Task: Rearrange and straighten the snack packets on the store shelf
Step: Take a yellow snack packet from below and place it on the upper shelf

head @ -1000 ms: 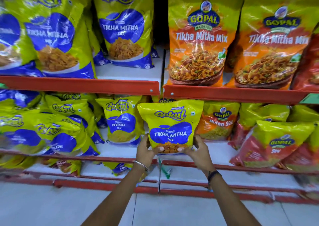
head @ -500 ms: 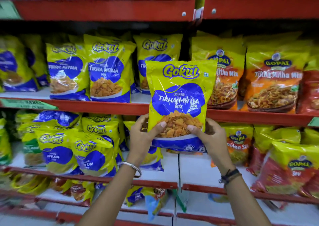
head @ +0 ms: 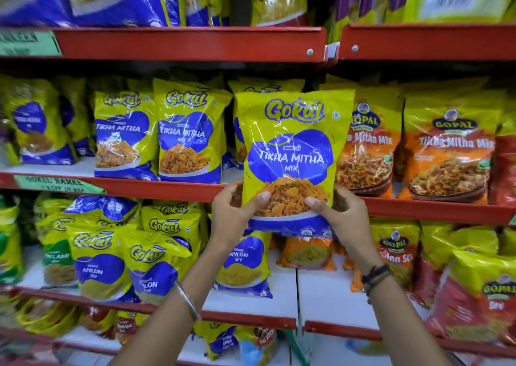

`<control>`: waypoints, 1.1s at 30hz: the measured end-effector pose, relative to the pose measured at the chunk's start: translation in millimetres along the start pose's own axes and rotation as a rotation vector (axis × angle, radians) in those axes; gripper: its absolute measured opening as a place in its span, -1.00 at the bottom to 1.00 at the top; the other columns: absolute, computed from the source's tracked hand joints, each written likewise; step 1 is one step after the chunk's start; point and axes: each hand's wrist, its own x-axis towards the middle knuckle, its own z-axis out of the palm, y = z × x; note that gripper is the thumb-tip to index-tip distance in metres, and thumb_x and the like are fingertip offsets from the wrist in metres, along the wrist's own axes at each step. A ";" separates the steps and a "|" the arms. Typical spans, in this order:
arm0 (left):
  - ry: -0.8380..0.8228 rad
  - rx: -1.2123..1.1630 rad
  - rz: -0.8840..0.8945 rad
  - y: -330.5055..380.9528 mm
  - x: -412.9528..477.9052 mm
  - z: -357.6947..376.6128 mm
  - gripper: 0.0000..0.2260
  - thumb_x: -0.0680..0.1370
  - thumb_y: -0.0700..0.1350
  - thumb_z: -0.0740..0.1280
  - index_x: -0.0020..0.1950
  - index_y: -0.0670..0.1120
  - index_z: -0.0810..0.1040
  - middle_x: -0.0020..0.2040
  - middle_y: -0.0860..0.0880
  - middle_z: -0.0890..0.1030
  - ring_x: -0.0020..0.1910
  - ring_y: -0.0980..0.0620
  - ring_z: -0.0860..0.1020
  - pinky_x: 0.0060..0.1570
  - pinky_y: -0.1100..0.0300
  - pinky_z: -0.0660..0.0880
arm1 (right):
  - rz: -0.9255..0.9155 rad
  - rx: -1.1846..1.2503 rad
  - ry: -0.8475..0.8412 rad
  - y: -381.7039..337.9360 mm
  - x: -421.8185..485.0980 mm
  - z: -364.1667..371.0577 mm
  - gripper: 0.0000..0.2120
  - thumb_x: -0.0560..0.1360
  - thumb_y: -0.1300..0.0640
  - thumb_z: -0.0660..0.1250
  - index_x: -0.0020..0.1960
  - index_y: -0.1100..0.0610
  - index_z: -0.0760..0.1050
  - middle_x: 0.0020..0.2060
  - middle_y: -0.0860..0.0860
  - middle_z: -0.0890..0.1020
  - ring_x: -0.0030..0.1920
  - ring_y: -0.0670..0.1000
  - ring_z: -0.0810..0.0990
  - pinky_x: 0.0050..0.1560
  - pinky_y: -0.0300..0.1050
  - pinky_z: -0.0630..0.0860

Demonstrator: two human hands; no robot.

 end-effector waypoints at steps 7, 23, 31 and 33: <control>-0.036 0.138 0.081 -3.6 79.8 -15.1 -0.61 0.39 -0.06 0.43 0.18 -0.09 0.48 0.09 -0.05 0.63 0.04 0.20 0.59 0.04 0.28 0.51 | -0.117 -0.057 -0.026 -1.0 78.9 34.1 -0.45 0.27 0.01 0.56 0.21 0.10 0.51 0.07 0.00 0.69 0.08 -0.03 0.66 0.12 0.06 0.58; -0.066 0.480 -0.051 -54.3 125.8 -14.4 -0.67 0.52 -0.01 0.37 0.18 -0.18 0.49 0.07 -0.12 0.63 0.11 -0.12 0.57 -0.04 0.11 0.43 | 0.013 -0.281 -0.002 46.5 114.3 63.3 -0.64 0.33 -0.26 0.41 0.03 -0.08 0.57 -0.15 -0.19 0.68 -0.12 -0.23 0.63 -0.15 -0.27 0.53; 0.050 0.527 0.068 0.8 176.6 -13.7 -0.66 0.57 -0.10 0.28 0.25 -0.29 0.42 0.11 -0.29 0.61 0.13 -0.24 0.57 0.03 0.03 0.47 | -0.014 -0.312 0.159 14.2 158.8 51.6 -0.50 0.48 -0.13 0.33 0.24 0.22 0.45 -0.10 0.02 0.59 -0.08 0.03 0.59 -0.29 -0.37 0.37; 0.103 0.567 0.053 13.1 200.5 -8.8 -0.77 0.60 -0.16 0.23 0.15 -0.31 0.45 0.01 -0.36 0.62 0.03 -0.32 0.56 -0.12 0.02 0.43 | -0.044 -0.297 0.244 -0.8 182.9 53.6 -0.60 0.54 -0.04 0.30 0.11 0.31 0.50 -0.19 0.14 0.60 -0.12 0.17 0.59 -0.36 -0.18 0.30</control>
